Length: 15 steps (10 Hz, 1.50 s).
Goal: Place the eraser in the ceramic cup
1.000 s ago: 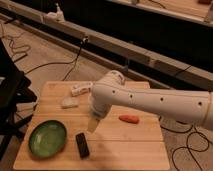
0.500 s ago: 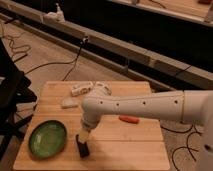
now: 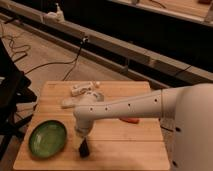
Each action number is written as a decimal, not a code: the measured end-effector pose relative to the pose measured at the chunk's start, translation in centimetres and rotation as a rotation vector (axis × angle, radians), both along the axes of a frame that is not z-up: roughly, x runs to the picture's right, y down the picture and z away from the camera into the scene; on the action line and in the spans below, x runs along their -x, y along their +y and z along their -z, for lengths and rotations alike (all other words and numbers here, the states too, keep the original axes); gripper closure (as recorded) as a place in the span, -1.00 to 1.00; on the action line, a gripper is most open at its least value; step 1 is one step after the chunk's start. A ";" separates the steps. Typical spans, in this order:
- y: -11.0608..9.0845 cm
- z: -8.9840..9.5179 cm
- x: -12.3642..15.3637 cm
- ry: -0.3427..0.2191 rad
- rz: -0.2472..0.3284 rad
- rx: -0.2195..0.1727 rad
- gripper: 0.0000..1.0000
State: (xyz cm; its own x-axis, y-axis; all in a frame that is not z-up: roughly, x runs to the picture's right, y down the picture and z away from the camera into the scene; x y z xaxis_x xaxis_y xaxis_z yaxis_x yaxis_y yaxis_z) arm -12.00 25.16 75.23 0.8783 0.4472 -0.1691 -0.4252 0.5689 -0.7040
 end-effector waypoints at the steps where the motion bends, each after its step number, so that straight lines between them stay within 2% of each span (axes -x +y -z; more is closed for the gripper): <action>1: 0.6 -0.8 0.1 0.017 0.002 0.008 -0.44; 5: 3.4 -2.5 0.6 0.062 0.005 0.049 -0.44; 6: 4.1 -2.7 1.1 0.064 0.003 0.062 -0.36; 9: 5.3 -3.4 1.7 0.062 0.019 0.064 0.22; 12: 4.0 -3.2 2.1 0.046 0.010 0.029 0.83; 13: 3.5 -3.0 2.0 0.042 0.009 0.019 0.95; 15: 1.8 -2.5 1.7 0.028 -0.007 -0.010 1.00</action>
State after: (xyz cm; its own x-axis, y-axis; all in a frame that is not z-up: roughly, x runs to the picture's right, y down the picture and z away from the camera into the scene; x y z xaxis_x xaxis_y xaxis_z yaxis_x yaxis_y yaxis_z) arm -13.74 27.00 77.70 0.8702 0.4548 -0.1892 -0.4486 0.5730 -0.6858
